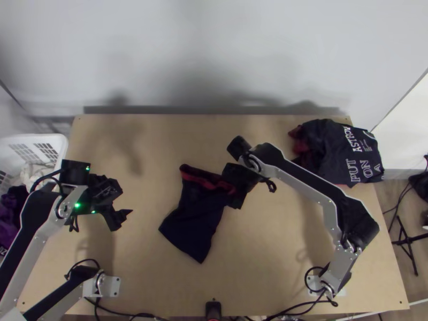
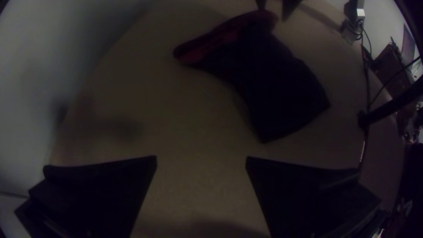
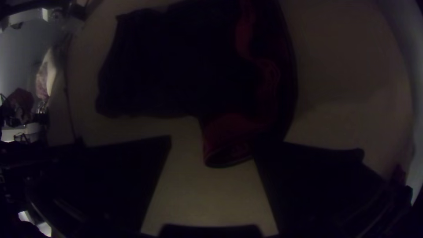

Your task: Fold the t-shirt

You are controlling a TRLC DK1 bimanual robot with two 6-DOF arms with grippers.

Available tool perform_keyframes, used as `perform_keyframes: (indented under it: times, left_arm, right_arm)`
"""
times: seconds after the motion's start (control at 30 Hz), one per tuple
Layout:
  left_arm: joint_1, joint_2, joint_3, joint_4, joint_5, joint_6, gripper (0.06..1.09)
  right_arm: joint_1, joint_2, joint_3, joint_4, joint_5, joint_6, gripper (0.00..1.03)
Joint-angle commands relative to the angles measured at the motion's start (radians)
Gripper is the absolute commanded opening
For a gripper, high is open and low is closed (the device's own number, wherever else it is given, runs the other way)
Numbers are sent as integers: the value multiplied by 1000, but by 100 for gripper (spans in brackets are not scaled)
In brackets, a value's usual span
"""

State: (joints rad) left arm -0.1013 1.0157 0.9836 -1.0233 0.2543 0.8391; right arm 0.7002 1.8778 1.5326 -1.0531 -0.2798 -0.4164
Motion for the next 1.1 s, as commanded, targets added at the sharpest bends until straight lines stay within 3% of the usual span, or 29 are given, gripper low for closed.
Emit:
perform_keyframes:
  times: [0.0, 0.07, 0.2, 0.3, 0.57, 0.67, 0.87, 0.97, 1.07]
  left_arm:
    - [2, 7, -2, 0, 0, 2, 104]
    - [2, 11, 1, 0, 0, 2, 104]
    - [2, 12, 4, 0, 0, 0, 104]
    - [2, 12, 3, 0, 0, -2, 104]
    - [5, 12, 1, 0, 0, -3, 104]
    - [5, 11, 1, 0, 0, -5, 104]
    - [9, 9, 3, 0, 0, -2, 104]
    - [9, 11, 3, 0, 0, -3, 104]
    - [18, 11, 0, 0, 0, -3, 104]
  right_arm:
    - [9, 12, -12, 31, -1, 1, 69]
    - [12, 9, -8, 31, -1, 2, 69]
    - [22, 3, -12, 51, -1, 4, 51]
    - [22, 11, -14, 56, -1, 1, 48]
    - [24, 38, -14, 61, 1, -2, 49]
    - [27, 43, -14, 61, 2, 2, 63]
    - [45, 24, 12, 48, 28, 5, 65]
    - [47, 46, 8, 50, 39, 5, 52]
    - [56, 55, 0, 73, 39, 5, 31]
